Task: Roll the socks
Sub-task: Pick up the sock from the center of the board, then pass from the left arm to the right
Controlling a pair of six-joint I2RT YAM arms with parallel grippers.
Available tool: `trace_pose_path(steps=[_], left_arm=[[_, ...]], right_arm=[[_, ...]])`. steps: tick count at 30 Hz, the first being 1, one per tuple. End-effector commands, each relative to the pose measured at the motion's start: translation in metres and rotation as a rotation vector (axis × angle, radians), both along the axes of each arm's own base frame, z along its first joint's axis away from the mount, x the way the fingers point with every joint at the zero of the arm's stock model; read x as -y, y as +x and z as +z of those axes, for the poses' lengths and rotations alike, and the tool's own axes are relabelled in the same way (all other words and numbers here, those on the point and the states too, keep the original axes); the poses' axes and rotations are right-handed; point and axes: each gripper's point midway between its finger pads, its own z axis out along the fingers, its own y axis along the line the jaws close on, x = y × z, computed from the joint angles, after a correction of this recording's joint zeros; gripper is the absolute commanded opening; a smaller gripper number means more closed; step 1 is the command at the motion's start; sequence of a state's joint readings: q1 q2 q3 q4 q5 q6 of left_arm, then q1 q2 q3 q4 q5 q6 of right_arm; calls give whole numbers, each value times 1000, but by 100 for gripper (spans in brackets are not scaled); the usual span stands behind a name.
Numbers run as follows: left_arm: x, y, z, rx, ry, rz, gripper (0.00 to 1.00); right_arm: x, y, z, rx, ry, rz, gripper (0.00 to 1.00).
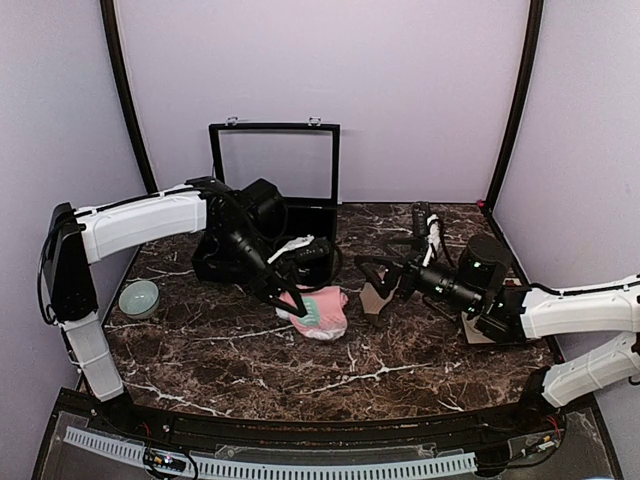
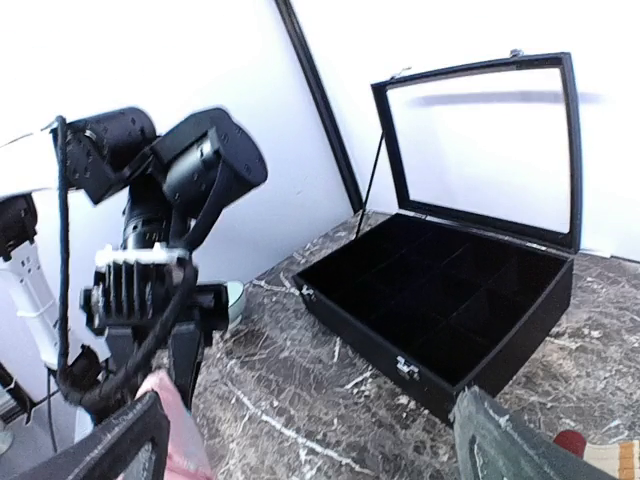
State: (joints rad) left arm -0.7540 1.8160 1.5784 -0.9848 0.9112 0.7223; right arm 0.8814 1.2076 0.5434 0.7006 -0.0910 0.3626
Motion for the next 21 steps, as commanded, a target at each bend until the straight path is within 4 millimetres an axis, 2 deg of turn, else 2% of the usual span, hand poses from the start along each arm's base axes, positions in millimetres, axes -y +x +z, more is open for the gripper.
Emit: trace_pose_path(steps=[1,4,6,9,11,14,17,21], left_arm=[[-15,-1,27,-41,-26,26,0],[-19,7,39,-76,-64,56,0],[-21,12,44,-86,-75,71,0],[-22,18,51,-117,-102,87,0],[-24,20,54,-142,-112,94,0],[-25,16,58,-176,-123,80,0],[-27,11,60,-196,-129,65,0],[-29,5,69,-204,-149,41,0]], right_arm=[[-6,4,12,28,9,20,99],[-13,-2,26,84,-51,61,99],[-17,-13,39,116,-26,126,99],[-34,-34,49,121,0,288,99],[-51,-48,46,118,-13,379,98],[-75,-57,39,143,-86,439,92],[-90,-56,32,159,-133,464,89],[-101,-50,31,169,-144,474,81]])
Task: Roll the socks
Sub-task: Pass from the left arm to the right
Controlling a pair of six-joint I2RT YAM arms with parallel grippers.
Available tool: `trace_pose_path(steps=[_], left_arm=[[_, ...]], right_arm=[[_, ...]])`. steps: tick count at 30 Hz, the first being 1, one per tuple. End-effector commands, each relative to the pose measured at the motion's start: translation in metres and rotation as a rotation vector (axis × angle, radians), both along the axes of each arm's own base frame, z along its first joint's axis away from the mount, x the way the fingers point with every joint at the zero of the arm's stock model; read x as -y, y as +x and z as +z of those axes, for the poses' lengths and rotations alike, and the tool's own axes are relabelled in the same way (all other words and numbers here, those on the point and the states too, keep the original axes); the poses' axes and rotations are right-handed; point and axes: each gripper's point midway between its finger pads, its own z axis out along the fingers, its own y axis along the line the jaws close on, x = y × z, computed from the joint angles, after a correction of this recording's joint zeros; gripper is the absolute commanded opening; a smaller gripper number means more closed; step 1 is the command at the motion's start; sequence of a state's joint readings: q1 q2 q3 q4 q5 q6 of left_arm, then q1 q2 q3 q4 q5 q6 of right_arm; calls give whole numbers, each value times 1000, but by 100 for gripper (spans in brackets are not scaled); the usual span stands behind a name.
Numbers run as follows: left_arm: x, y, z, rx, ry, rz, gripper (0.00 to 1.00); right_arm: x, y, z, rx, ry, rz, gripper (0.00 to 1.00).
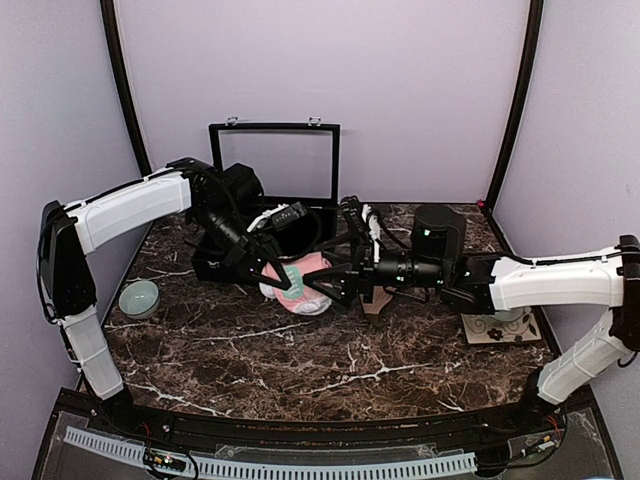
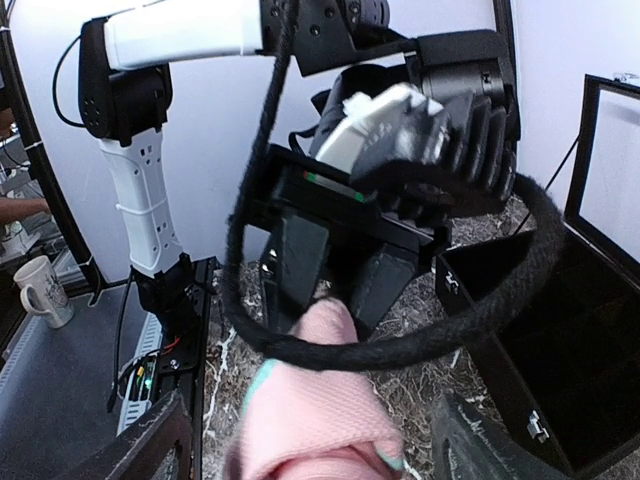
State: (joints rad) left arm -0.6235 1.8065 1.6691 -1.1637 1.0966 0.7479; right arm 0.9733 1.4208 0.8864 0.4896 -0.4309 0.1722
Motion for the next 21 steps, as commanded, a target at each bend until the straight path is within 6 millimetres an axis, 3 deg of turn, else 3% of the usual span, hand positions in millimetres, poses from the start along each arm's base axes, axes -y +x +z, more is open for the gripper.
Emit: trace_pose_path(steps=[1,7,11,12,13,14,15,16,21], left_arm=[[-4,-14,21,-45,-57,-38,0],[-6,-18,30,-45,-72,-46,0],[-6,-15,33,-19,-62,-36,0],[-6,-13,33,-9,-46,-24,5],[-5,-7,32,23,-29,-1,18],[-6,-2,33,64,-10,25,44],[-6,5,34,115,12,57,87],[-8,13,37,176,33,95,97],[-31,50,71,535,94,310,99]], right_arm=[[-10,0,6,53,-11,43,78],[-26,-10,1,16,-39,153,53],[-31,-15,-2,-22,-64,206,21],[-32,-15,-4,-32,-72,210,13],[-32,-14,-5,-41,-81,210,1],[-32,-13,-9,-56,-96,203,0],[-32,-10,-12,-60,-109,186,0],[-31,-7,-14,-64,-124,166,0],[-25,15,-22,-53,-172,21,0]])
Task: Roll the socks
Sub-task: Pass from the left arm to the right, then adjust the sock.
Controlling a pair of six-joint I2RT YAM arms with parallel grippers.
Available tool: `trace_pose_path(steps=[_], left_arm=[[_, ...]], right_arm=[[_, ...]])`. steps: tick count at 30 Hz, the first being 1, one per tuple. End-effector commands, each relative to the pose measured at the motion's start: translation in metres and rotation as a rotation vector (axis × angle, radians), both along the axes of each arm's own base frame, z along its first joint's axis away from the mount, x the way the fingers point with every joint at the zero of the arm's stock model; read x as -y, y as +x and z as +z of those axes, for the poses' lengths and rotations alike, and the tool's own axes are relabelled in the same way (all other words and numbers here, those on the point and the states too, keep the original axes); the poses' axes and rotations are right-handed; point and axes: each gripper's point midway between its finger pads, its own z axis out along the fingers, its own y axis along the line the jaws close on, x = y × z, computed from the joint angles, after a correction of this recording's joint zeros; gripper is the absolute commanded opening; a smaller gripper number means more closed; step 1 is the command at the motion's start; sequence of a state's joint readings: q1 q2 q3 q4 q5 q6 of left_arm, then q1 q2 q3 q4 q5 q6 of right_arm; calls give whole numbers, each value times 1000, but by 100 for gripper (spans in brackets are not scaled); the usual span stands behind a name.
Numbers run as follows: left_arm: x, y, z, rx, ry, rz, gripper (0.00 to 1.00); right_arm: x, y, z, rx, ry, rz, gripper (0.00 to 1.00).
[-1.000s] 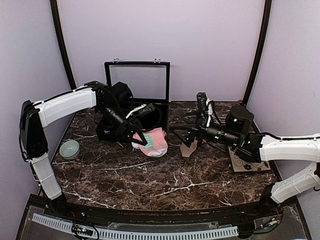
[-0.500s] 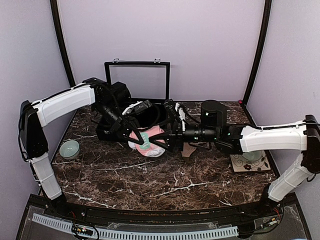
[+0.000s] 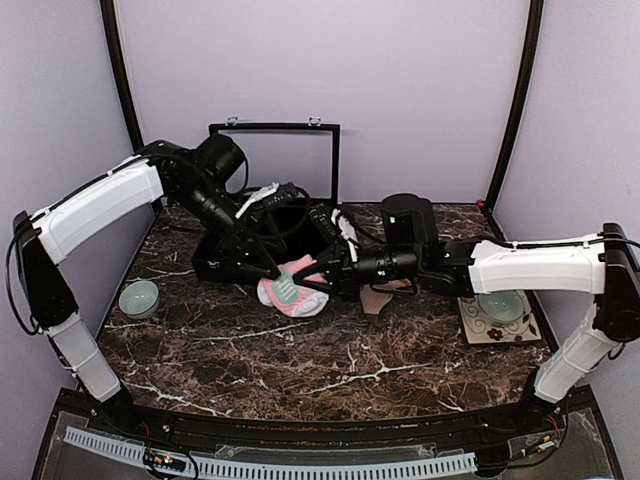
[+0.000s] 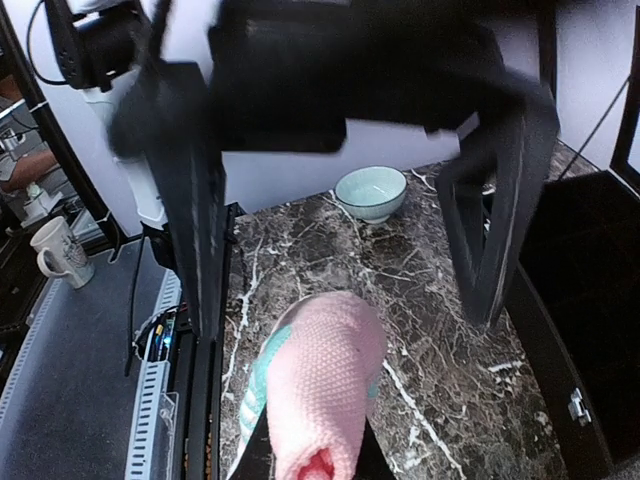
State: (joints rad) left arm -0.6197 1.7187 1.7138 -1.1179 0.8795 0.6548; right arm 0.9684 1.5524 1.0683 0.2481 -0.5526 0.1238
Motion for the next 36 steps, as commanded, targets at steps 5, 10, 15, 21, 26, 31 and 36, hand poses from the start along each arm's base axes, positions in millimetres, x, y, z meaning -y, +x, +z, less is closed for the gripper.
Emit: trace_pose_path(steps=[5,10,15,21,26,31,36], left_arm=[[-64,72,66,654,71,512,99],[-60,32,39,620,51,295,83],[-49,18,17,650,73,188,75],[-42,28,-3,802,178,162,71],[-47,27,-20,840,228,148,69],[-42,7,-18,765,177,84,73],[-42,-34,-17,626,130,-67,88]], right_arm=[[-1,28,13,104,-18,-201,0],[-17,41,35,135,26,-307,0],[-42,49,43,83,67,-380,0],[-64,52,42,26,81,-431,0],[-70,52,47,-37,148,-450,0],[-83,44,39,-10,138,-424,0],[-86,41,29,31,108,-412,0]])
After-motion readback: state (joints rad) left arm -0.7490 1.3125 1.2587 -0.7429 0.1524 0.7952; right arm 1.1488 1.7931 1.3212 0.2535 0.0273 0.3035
